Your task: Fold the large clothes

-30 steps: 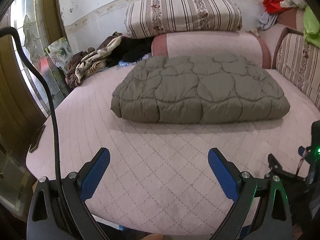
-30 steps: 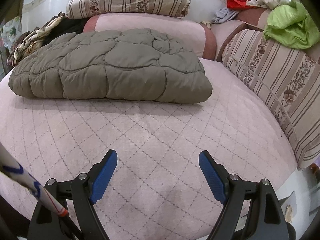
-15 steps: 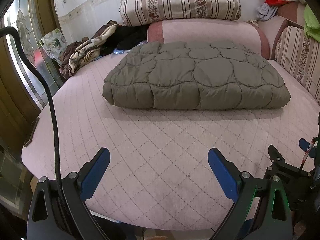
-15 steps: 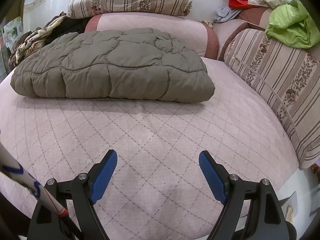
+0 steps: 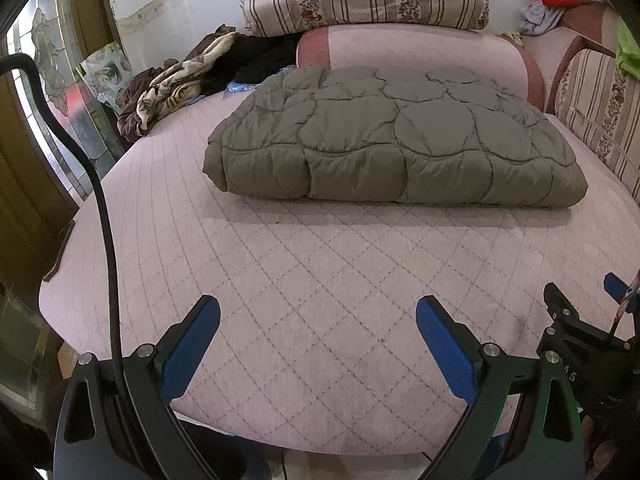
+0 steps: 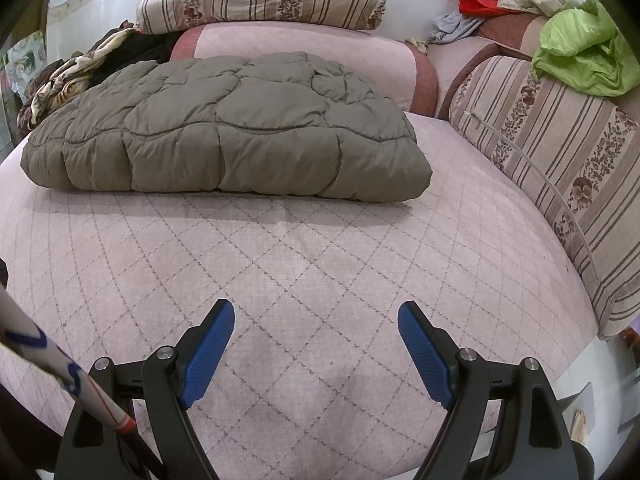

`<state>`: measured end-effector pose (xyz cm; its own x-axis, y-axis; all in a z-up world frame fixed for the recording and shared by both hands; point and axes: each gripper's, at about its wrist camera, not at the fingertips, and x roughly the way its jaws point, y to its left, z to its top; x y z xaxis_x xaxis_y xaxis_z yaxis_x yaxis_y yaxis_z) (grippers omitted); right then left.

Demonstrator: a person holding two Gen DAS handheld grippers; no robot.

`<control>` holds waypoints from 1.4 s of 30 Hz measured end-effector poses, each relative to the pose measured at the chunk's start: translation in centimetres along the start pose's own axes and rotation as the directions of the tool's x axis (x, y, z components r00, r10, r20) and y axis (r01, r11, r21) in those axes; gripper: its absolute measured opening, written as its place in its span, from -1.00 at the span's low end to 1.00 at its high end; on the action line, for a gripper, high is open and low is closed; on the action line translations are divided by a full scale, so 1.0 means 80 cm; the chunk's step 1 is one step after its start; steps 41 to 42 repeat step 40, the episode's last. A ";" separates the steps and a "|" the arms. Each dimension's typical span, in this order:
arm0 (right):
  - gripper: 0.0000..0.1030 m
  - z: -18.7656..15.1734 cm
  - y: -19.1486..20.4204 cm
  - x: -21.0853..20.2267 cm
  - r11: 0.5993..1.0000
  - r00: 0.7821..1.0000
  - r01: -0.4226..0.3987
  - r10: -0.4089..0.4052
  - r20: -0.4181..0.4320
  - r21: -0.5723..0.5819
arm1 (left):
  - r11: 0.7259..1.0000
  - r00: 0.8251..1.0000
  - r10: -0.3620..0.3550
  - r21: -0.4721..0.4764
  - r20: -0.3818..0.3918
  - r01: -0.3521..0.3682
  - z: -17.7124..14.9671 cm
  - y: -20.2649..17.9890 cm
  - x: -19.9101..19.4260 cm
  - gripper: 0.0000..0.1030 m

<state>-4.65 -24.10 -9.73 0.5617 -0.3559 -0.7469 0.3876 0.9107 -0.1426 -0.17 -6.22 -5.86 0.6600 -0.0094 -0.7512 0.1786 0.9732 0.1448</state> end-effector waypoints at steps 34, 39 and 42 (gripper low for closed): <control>0.70 0.001 0.003 -0.002 1.000 1.000 0.002 -0.002 0.010 -0.003 | 0.998 0.994 -0.062 -0.027 -0.093 0.060 -0.008 -0.004 0.023 0.90; 0.70 0.001 0.002 -0.001 1.000 1.000 0.004 -0.004 0.009 0.001 | 0.998 0.993 -0.063 -0.029 -0.099 0.060 -0.009 -0.003 0.025 0.90; 0.70 0.001 0.002 -0.001 1.000 1.000 0.004 -0.004 0.009 0.002 | 0.998 0.993 -0.062 -0.028 -0.098 0.059 -0.009 -0.003 0.024 0.90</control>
